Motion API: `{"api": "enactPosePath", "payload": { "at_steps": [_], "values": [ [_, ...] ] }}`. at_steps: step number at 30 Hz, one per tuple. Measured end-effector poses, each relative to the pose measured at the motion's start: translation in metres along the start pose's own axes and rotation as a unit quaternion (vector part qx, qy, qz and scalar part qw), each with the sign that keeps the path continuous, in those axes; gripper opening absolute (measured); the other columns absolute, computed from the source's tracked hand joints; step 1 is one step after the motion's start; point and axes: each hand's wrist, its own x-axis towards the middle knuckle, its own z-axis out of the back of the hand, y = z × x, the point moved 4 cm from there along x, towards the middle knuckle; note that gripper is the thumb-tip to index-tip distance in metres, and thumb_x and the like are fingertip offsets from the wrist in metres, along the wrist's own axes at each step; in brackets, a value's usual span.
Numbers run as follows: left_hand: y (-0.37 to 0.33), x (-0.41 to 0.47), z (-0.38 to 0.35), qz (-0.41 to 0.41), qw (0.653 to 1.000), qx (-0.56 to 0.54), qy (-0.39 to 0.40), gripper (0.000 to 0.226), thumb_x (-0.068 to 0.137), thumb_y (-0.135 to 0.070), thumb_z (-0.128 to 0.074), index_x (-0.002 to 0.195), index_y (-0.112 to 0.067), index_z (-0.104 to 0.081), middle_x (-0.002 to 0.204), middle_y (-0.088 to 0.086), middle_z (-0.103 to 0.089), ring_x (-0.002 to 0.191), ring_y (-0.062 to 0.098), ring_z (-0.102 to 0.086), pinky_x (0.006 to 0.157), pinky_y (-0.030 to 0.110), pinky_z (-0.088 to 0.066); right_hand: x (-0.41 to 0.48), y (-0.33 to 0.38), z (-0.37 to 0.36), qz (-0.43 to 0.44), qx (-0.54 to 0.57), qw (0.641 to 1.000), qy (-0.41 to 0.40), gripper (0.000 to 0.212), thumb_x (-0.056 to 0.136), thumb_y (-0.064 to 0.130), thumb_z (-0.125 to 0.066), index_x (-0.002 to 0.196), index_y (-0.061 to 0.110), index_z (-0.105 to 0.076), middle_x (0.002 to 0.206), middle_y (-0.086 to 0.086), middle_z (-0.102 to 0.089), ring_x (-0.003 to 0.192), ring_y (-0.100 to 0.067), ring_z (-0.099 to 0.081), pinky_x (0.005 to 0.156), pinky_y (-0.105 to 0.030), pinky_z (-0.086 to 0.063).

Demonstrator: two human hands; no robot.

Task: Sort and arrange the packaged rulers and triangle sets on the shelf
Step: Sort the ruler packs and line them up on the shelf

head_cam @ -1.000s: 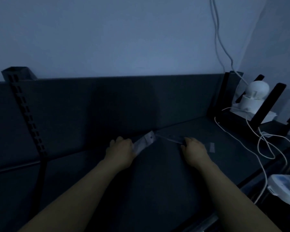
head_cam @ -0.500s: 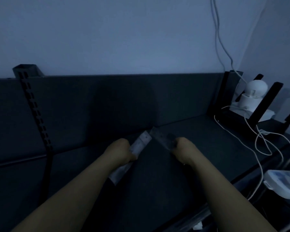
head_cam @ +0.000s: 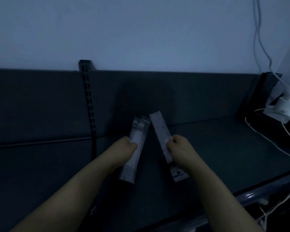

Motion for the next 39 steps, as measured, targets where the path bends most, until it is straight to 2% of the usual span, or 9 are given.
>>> {"api": "enactPosePath", "payload": {
  "at_steps": [5,12,15,20,25,28,31,34,39],
  "values": [
    [0.030,-0.041,0.055,0.002,1.000,0.006,-0.031,0.015,0.095,-0.020,-0.047,0.080,-0.017,-0.046,0.081,-0.002,-0.052,0.067,0.007,-0.049,0.051,0.018,-0.036,-0.029,0.040,-0.056,0.029,0.002,0.999,0.040,0.028,0.097,0.024,-0.047,0.099,-0.002,-0.056,0.086,-0.008,-0.059,0.075,-0.016,-0.055,0.063,-0.027,-0.046],
    [0.088,-0.120,0.150,-0.011,0.992,0.022,-0.127,0.012,0.093,-0.026,-0.057,0.085,-0.019,-0.053,0.090,-0.002,-0.062,0.072,0.005,-0.056,0.050,0.013,-0.040,-0.083,0.105,-0.153,0.080,0.009,0.993,0.091,0.018,0.096,0.025,-0.052,0.093,0.010,-0.062,0.079,0.000,-0.060,0.067,-0.009,-0.054,0.055,-0.019,-0.042],
    [0.117,-0.151,0.184,-0.001,0.986,-0.002,-0.165,0.015,0.092,-0.026,-0.060,0.083,-0.017,-0.054,0.086,0.003,-0.063,0.070,0.010,-0.059,0.049,0.019,-0.045,-0.107,0.128,-0.198,0.093,0.035,0.988,0.115,0.015,0.095,0.025,-0.054,0.095,0.013,-0.062,0.091,-0.002,-0.065,0.080,-0.014,-0.060,0.067,-0.025,-0.049],
    [0.154,-0.199,0.234,0.019,0.968,-0.017,-0.248,0.019,0.091,-0.029,-0.061,0.083,-0.012,-0.056,0.083,0.008,-0.066,0.070,0.015,-0.062,0.049,0.023,-0.047,-0.139,0.165,-0.267,0.119,0.063,0.979,0.155,0.011,0.092,0.024,-0.058,0.094,0.014,-0.063,0.090,-0.004,-0.067,0.075,-0.011,-0.060,0.059,-0.021,-0.045],
    [0.181,-0.248,0.285,0.053,0.939,0.010,-0.340,0.024,0.091,-0.036,-0.059,0.082,-0.013,-0.058,0.076,0.001,-0.064,0.066,0.011,-0.059,0.050,0.022,-0.039,-0.162,0.207,-0.326,0.155,0.063,0.963,0.210,0.010,0.089,0.019,-0.060,0.088,0.010,-0.064,0.088,-0.008,-0.070,0.076,-0.019,-0.065,0.070,-0.035,-0.053],
    [0.199,-0.278,0.315,0.074,0.914,0.016,-0.398,0.029,0.090,-0.037,-0.060,0.084,-0.008,-0.061,0.076,0.006,-0.066,0.068,0.019,-0.061,0.058,0.029,-0.045,-0.174,0.238,-0.364,0.206,0.052,0.941,0.263,0.011,0.087,0.012,-0.059,0.082,0.003,-0.063,0.077,-0.009,-0.069,0.071,-0.028,-0.066,0.071,-0.042,-0.053],
    [0.218,-0.308,0.341,0.092,0.889,0.007,-0.449,0.032,0.090,-0.035,-0.061,0.087,-0.004,-0.061,0.080,0.013,-0.069,0.065,0.023,-0.063,0.062,0.033,-0.051,-0.189,0.267,-0.404,0.225,0.061,0.919,0.317,0.011,0.088,0.014,-0.059,0.088,0.003,-0.063,0.087,-0.015,-0.071,0.079,-0.028,-0.070,0.077,-0.045,-0.054],
    [0.238,-0.336,0.364,0.118,0.863,0.011,-0.492,0.033,0.090,-0.037,-0.060,0.090,-0.005,-0.062,0.083,0.013,-0.069,0.072,0.026,-0.066,0.061,0.034,-0.051,-0.208,0.289,-0.447,0.251,0.073,0.895,0.361,0.013,0.090,0.015,-0.058,0.089,0.002,-0.061,0.084,-0.018,-0.066,0.085,-0.037,-0.068,0.076,-0.045,-0.053],
    [0.273,-0.379,0.405,0.161,0.828,0.030,-0.537,0.038,0.092,-0.038,-0.058,0.086,0.000,-0.058,0.077,0.017,-0.063,0.061,0.020,-0.055,0.054,0.029,-0.042,-0.243,0.318,-0.509,0.269,0.075,0.868,0.410,0.007,0.092,0.019,-0.058,0.088,0.015,-0.063,0.088,-0.007,-0.070,0.083,-0.022,-0.069,0.078,-0.040,-0.055]
  ]
}}
